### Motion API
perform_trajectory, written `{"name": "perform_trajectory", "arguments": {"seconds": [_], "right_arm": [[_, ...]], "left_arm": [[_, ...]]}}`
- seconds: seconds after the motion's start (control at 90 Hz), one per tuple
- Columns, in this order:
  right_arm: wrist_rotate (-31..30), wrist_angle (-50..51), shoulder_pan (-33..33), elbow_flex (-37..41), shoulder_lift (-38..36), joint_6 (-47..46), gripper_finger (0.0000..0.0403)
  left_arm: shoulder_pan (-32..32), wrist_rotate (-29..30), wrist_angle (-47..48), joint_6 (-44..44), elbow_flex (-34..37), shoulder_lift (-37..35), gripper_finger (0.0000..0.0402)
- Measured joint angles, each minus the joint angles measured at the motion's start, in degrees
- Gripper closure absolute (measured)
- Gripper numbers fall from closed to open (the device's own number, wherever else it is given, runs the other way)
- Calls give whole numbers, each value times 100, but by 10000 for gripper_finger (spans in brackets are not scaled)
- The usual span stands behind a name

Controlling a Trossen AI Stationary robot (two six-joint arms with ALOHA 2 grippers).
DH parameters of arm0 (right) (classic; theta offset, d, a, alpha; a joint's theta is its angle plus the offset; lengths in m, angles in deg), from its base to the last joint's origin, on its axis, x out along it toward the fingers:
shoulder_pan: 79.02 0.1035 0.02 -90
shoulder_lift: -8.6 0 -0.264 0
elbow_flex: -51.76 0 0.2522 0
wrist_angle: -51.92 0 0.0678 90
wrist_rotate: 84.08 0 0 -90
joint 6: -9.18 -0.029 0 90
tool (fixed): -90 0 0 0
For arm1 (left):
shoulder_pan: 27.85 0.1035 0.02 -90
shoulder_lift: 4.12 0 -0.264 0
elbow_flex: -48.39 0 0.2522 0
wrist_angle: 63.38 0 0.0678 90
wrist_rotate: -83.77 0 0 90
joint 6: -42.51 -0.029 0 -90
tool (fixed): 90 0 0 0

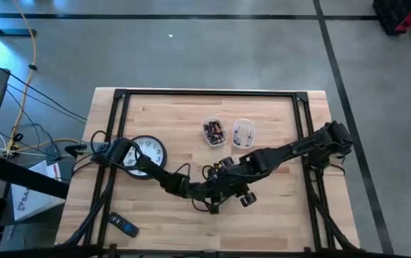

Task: Insert battery
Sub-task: Close the lid of the black flashlight

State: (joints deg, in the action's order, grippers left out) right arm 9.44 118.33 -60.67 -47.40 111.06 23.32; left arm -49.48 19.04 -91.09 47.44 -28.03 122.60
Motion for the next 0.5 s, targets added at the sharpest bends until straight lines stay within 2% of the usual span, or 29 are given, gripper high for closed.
{"name": "perform_trajectory", "arguments": {"seconds": [0.3, 0.5], "right_arm": [[123, -22, 51, 0, 107, 730, 268], [151, -259, 94, 0, 153, 503, 270]], "left_arm": [[-111, -392, -274, -495, 9, 9, 302], [-113, -417, -299, -446, 8, 9, 300]]}}
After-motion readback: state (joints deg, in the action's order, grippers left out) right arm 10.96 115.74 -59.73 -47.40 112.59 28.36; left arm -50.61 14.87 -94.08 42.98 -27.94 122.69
